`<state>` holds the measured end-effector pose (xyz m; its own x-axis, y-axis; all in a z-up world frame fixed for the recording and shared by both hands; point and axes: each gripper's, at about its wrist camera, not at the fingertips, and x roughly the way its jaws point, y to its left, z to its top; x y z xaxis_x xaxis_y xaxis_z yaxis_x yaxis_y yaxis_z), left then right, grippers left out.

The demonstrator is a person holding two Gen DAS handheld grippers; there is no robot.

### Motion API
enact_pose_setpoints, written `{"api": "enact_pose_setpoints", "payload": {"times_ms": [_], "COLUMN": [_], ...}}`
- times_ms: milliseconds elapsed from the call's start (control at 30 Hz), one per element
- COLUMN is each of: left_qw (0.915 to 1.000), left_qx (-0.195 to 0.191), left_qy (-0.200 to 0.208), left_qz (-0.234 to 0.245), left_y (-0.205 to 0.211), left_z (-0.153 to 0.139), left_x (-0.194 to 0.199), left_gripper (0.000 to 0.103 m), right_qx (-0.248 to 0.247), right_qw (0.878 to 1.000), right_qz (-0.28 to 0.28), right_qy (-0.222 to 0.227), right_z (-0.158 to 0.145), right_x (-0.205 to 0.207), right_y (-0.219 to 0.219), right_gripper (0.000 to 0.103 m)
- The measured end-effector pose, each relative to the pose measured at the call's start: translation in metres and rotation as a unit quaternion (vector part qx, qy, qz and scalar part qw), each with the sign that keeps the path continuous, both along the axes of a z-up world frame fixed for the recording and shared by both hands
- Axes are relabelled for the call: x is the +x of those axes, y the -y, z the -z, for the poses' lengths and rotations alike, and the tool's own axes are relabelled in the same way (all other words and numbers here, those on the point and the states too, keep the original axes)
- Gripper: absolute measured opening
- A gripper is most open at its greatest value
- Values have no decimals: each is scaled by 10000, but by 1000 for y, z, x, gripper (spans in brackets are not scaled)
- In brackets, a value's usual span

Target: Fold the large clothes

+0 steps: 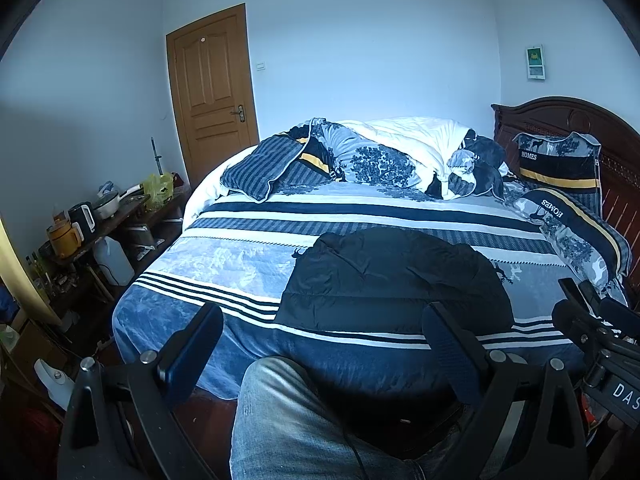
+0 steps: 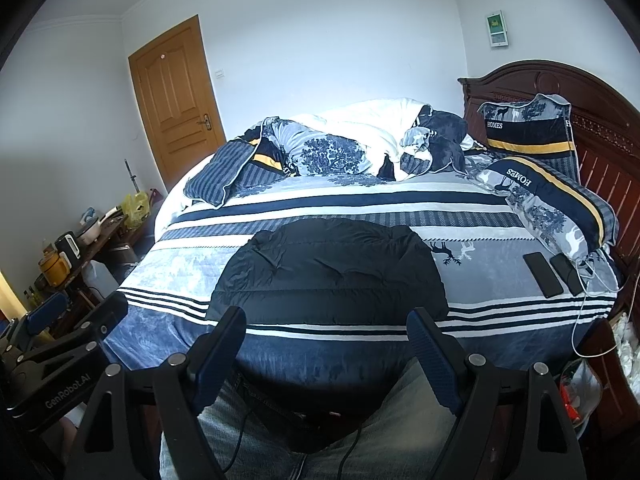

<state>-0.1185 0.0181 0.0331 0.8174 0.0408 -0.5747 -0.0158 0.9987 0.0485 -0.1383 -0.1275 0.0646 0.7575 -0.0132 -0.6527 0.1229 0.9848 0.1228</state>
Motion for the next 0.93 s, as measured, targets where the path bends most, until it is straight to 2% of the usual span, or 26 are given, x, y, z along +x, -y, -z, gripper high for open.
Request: {"api": "enact_pose_setpoints", "payload": {"times_ms": [233, 400, 533, 767, 867, 933], "left_qw": [10000, 9996, 9979, 9943, 9930, 9891], "left_qx": [12, 110, 166, 284, 421, 213], "left_qy": [-56, -266, -622, -1023, -1025, -1327], "left_qz": [-10, -21, 27, 116, 418, 602], "left_y": [-3, -4, -1, 10, 25, 29], "left_z": [8, 23, 41, 71, 93, 112], "left_x": [3, 26, 50, 104, 129, 151], "left_gripper": [100, 100, 100, 100, 99, 100], "right_qx": [-19, -154, 0, -9, 42, 70], "right_qw": [10000, 9998, 9993, 9973, 9950, 9927], "right_qz": [9, -8, 39, 22, -4, 4], "right_qy": [-49, -111, -366, -736, -997, -1200], "right_z": [2, 9, 24, 54, 74, 91], "right_x": [1, 13, 39, 86, 112, 128], "right_y": [0, 2, 10, 18, 22, 25], "right_gripper": [85, 85, 85, 85, 85, 85]}}
